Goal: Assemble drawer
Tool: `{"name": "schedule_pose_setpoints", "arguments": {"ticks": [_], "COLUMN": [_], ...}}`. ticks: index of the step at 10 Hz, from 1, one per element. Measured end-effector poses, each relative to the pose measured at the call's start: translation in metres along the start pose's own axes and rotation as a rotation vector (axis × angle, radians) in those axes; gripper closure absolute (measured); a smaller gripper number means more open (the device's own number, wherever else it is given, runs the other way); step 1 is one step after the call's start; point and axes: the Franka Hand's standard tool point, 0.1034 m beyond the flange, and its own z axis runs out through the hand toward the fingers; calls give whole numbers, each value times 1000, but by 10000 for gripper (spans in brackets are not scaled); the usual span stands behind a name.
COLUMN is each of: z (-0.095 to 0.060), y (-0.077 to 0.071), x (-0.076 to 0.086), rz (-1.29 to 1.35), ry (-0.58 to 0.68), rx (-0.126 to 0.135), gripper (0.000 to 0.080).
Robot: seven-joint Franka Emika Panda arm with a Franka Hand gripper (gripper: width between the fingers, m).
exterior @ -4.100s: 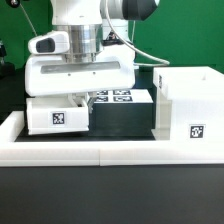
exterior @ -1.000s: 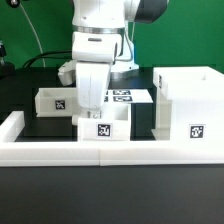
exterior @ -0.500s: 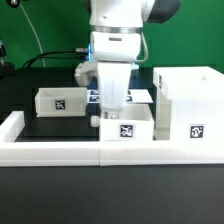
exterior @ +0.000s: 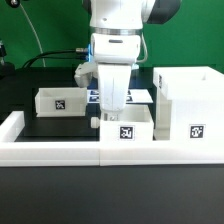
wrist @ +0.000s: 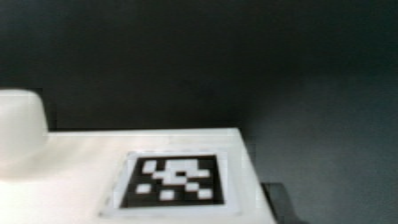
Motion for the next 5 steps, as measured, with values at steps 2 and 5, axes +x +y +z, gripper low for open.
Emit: {"name": "schedule_pose_setpoints", "arguments": {"ticks": [2, 5], "z": [1, 1], "y": [2, 1], "x": [8, 5], "rz": [-30, -24], "ry": [-3, -3], "rx": [0, 2], "gripper": [757, 757]}}
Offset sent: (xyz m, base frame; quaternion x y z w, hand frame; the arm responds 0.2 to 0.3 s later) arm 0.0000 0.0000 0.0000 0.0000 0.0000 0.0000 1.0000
